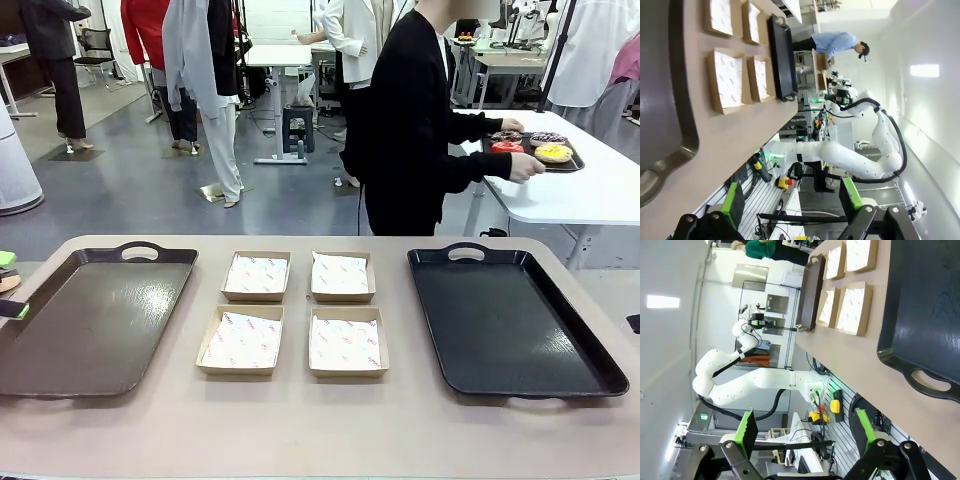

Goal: Individually package the donuts and arrange them on the tray.
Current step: Pick up one Paper togo box.

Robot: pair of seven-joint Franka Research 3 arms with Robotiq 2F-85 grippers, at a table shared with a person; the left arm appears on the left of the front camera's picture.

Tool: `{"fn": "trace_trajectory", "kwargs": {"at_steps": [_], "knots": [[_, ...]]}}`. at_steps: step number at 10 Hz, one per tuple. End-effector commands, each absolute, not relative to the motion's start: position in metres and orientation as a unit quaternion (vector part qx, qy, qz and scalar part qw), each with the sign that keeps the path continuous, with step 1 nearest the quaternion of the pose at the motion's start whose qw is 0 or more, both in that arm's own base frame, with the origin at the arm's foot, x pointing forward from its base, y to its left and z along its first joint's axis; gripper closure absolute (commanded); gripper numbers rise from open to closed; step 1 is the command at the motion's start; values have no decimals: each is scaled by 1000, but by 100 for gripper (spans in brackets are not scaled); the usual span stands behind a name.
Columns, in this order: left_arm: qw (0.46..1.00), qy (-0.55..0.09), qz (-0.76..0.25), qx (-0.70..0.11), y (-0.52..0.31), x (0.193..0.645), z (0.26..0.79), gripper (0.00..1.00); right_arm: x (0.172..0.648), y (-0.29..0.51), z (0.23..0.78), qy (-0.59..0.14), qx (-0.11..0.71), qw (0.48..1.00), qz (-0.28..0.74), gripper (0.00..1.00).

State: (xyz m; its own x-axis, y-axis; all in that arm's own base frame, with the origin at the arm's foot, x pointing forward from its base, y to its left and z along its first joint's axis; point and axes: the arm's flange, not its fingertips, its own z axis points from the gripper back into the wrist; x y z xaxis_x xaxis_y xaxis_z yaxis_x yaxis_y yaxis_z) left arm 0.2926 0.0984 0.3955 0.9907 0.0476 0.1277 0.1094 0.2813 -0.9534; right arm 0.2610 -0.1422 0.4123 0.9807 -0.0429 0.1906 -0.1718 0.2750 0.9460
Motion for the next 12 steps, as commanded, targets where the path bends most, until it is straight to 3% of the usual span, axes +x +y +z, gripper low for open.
{"fn": "trace_trajectory", "kwargs": {"at_steps": [1,12], "knots": [[806,-80,-1,-586,99,279,377,0,263,-148,414,-104,614,781,45,0],[801,-69,-6,-594,104,294,389,0,261,-146,414,-96,606,788,40,0]]}}
